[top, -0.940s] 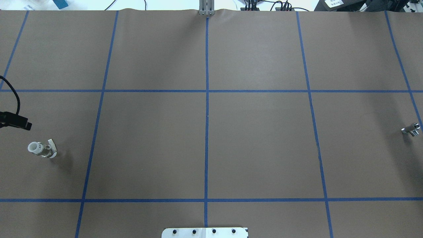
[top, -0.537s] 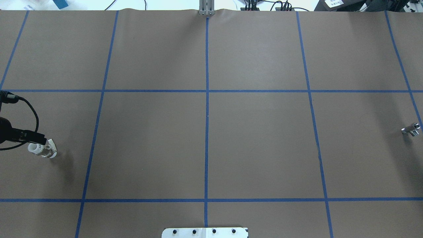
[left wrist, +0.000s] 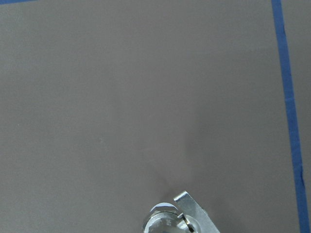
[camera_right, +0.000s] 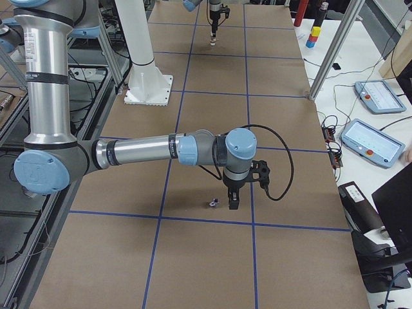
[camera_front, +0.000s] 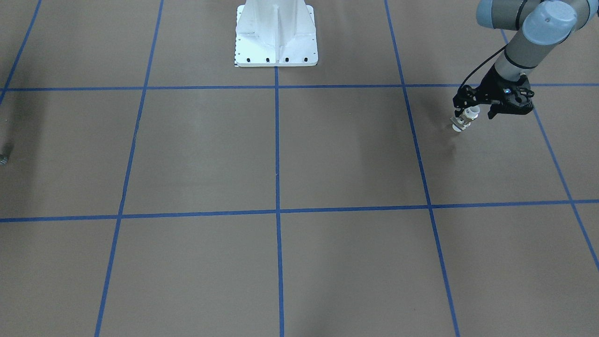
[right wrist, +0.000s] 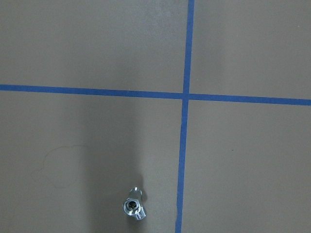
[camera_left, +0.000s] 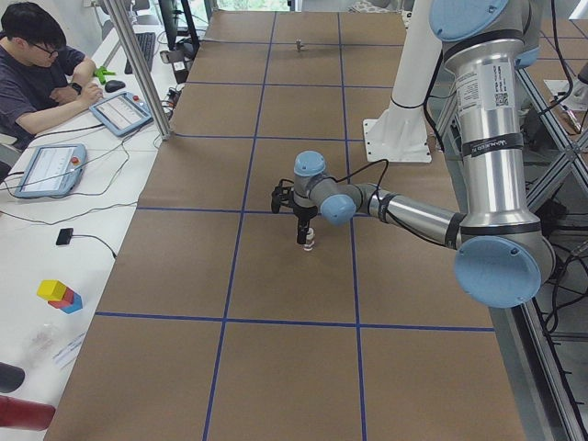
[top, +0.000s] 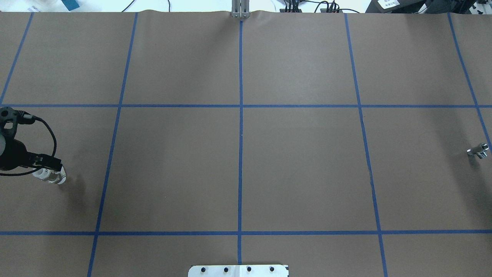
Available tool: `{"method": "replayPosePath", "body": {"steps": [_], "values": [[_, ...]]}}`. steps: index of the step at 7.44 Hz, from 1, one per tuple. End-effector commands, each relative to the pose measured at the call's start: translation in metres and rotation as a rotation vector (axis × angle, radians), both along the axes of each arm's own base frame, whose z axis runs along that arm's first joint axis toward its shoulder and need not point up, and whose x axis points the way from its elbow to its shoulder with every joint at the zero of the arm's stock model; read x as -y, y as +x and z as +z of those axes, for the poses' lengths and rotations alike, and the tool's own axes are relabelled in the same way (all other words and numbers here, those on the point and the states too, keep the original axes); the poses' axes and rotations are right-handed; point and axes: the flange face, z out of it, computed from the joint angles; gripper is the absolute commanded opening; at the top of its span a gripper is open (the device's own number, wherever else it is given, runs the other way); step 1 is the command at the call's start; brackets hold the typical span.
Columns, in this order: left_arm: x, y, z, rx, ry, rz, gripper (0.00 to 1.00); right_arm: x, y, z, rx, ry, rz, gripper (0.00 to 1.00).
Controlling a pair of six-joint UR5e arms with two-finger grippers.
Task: Assemble PPR valve and pipe with both arms
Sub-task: 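Close the left gripper around the valve body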
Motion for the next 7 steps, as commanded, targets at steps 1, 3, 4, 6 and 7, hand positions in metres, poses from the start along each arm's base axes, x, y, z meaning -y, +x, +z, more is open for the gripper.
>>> {"method": "replayPosePath", "body": {"steps": [1, 3, 4, 6, 7], "values": [[-0.0011, 0.0058, 0.0037, 0.003, -0.009, 0.014, 0.83, 0.0012, 0.0, -0.0008, -0.001, 0.002, 0.0, 1.0], [-0.0017, 0.0059, 0.0066, 0.005, -0.015, 0.018, 0.8, 0.0018, 0.0001, -0.0015, -0.002, 0.004, 0.0, 1.0], [-0.0027, 0.0051, 0.0071, 0.005, -0.016, 0.02, 0.79, 0.0025, 0.0001, -0.0022, -0.002, 0.005, 0.0, 1.0], [-0.0043, 0.0034, 0.0091, 0.008, -0.021, 0.018, 0.52, 0.0026, -0.0006, -0.0022, -0.002, 0.005, -0.002, 1.0], [-0.0048, 0.003, 0.0092, 0.009, -0.022, 0.018, 0.29, 0.0025, 0.0002, -0.0021, -0.004, 0.004, 0.001, 1.0]]}}
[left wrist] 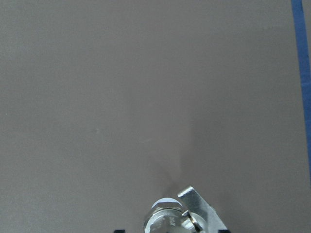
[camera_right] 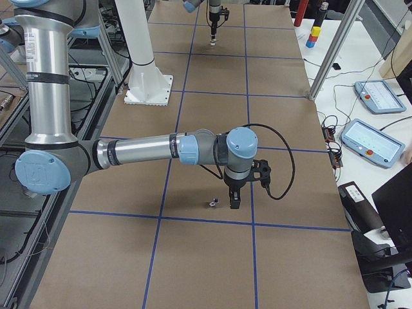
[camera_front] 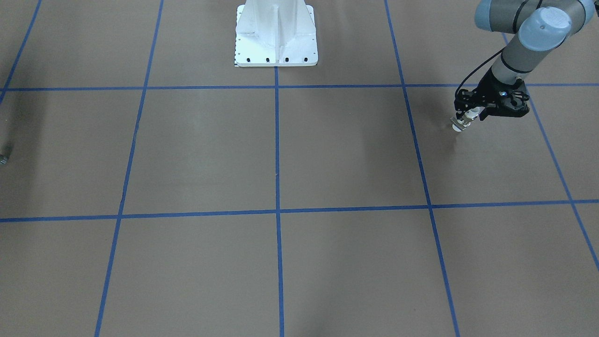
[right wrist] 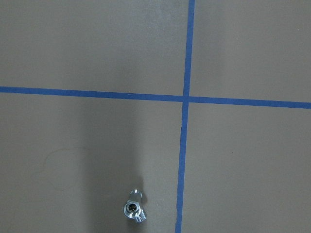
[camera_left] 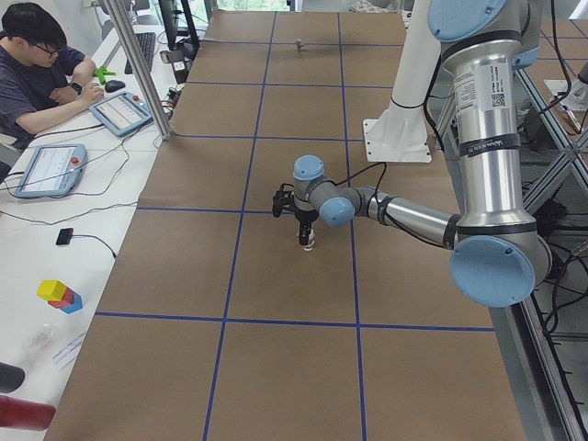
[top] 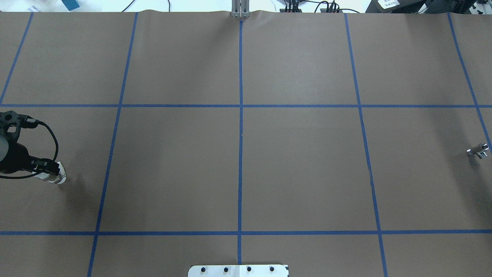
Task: Assemble PPR valve and pipe with both arms
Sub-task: 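Close the left gripper around the valve body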
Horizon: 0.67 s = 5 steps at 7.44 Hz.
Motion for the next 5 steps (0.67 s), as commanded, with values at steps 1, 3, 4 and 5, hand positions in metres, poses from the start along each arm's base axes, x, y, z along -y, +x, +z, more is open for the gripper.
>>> {"method": "replayPosePath", "body": {"steps": [1, 3, 4, 5], "values": [[-0.003, -0.003, -0.003, 0.003, -0.004, 0.0, 0.0, -0.001, 0.0, 0.001, -0.001, -0.002, 0.001, 1.0], [-0.008, -0.007, -0.046, 0.0, -0.068, 0.021, 0.0, -0.001, 0.0, 0.001, -0.001, -0.002, 0.001, 1.0], [-0.008, -0.004, -0.106, 0.022, -0.117, 0.032, 0.0, 0.0, 0.0, 0.0, 0.002, -0.001, 0.001, 1.0], [0.018, 0.021, -0.174, 0.038, -0.136, 0.02, 0.0, 0.0, 0.0, -0.001, 0.003, 0.001, 0.001, 1.0]]}}
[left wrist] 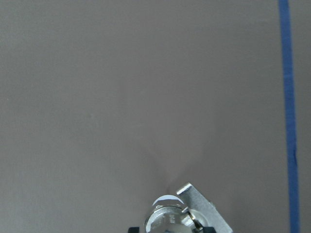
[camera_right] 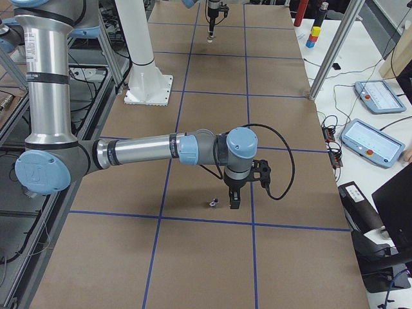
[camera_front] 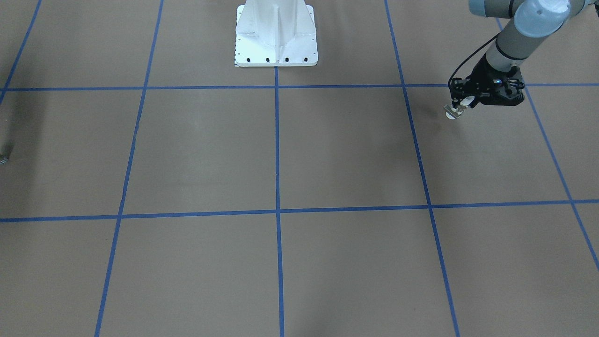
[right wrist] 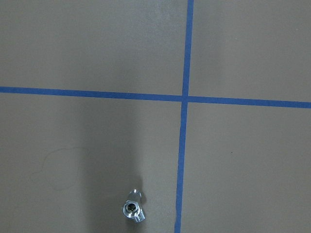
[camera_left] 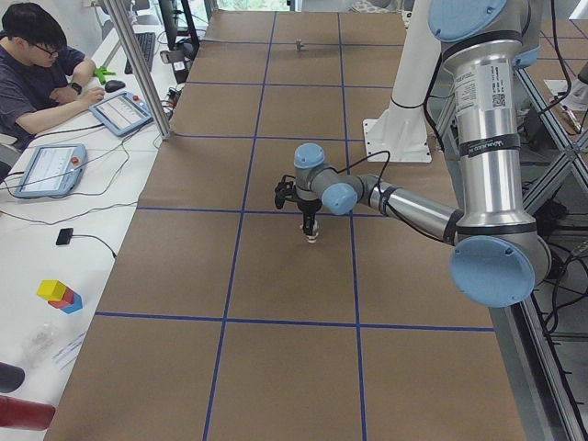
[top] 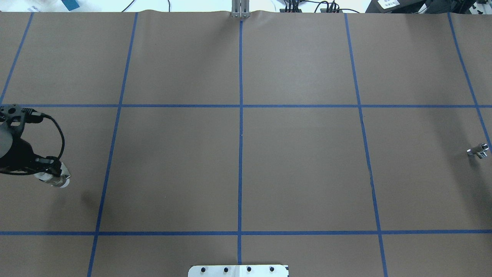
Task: Assemble PPR valve and pipe with both arms
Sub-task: 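Lift the valve with the left gripper and set it upright mid-table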
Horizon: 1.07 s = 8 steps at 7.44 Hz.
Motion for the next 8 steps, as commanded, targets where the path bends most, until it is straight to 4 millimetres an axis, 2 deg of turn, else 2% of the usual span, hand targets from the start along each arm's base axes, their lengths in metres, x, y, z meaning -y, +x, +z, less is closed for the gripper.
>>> {"method": "replayPosePath", "body": {"steps": [1, 2, 3, 4, 5, 6, 7, 8], "values": [[0.045, 0.047, -0.147, 0.024, -0.07, -0.03, 0.0, 0.001, 0.0, -0.002, 0.001, 0.005, 0.0, 1.0], [0.064, 0.097, -0.208, 0.012, -0.101, -0.046, 0.0, 0.002, -0.001, -0.003, 0.001, 0.007, -0.002, 1.0], [0.079, 0.157, -0.248, 0.003, -0.158, -0.075, 0.0, 0.005, -0.001, -0.005, 0.001, 0.011, -0.003, 1.0], [0.113, 0.203, -0.29, -0.007, -0.173, -0.097, 0.0, 0.006, -0.002, -0.005, 0.001, 0.011, -0.003, 1.0], [0.133, 0.237, -0.306, -0.031, -0.172, -0.105, 0.0, 0.006, -0.002, -0.005, 0.001, 0.01, -0.003, 1.0], [0.148, 0.264, -0.309, -0.056, -0.173, -0.118, 0.0, 0.006, -0.002, -0.004, 0.001, 0.007, -0.003, 1.0], [0.159, 0.287, -0.319, -0.045, -0.161, -0.124, 0.0, 0.006, -0.002, -0.005, 0.003, 0.01, -0.003, 1.0], [0.158, 0.316, -0.326, -0.03, -0.15, -0.115, 0.0, 0.006, -0.002, -0.005, 0.004, 0.01, -0.003, 1.0]]}}
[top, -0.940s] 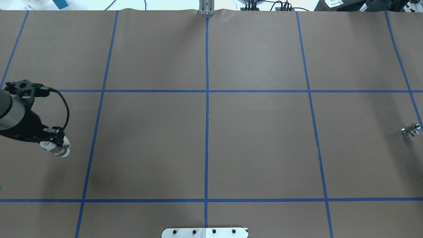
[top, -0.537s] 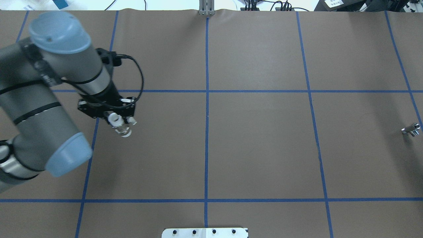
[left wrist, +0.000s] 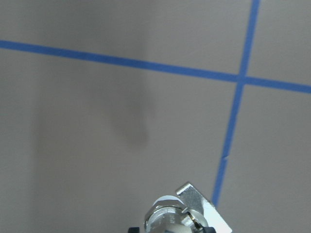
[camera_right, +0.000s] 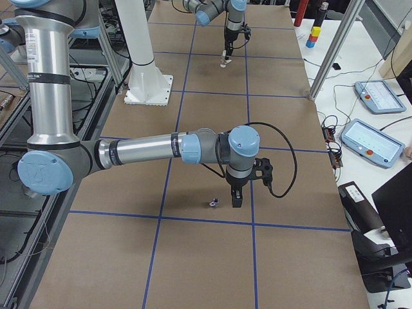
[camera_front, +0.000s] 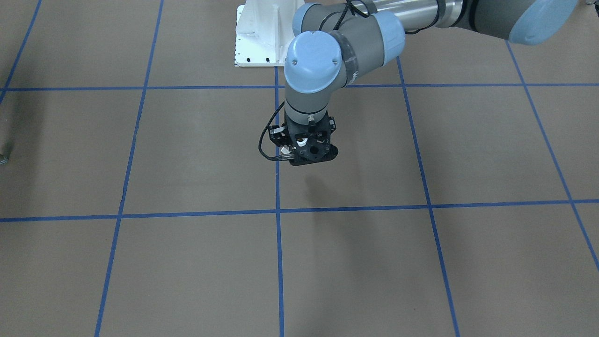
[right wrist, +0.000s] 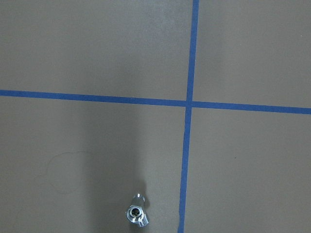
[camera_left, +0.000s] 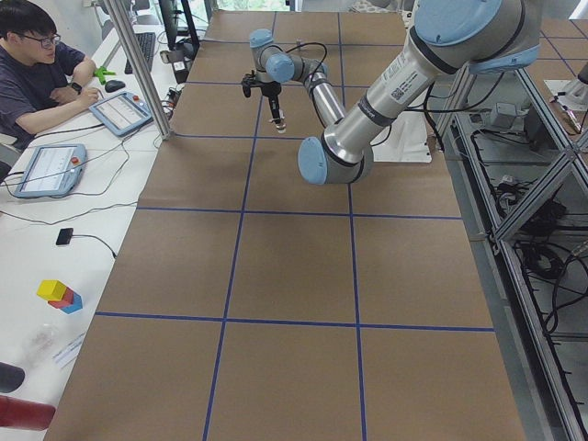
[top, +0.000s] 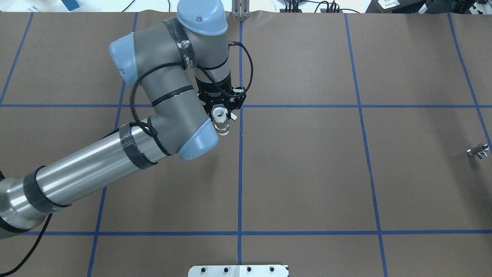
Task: Assemble PPR valve and pipe with both arms
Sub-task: 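Lift the valve with the left gripper and set it upright mid-table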
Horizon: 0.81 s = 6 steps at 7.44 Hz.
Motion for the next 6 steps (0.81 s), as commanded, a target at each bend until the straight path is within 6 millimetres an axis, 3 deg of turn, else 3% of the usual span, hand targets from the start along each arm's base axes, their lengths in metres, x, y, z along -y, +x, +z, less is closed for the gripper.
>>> {"method": "replayPosePath", "body": {"steps": [1, 6], "values": [[0.007, 0.041, -0.007, -0.001, 0.02, 0.006, 0.0, 0.0, 0.0, 0.001, 0.0, -0.002, 0.0, 1.0], [0.008, 0.065, 0.015, 0.012, 0.044, 0.011, 0.0, 0.0, 0.0, 0.001, 0.0, -0.002, 0.0, 1.0]]}}
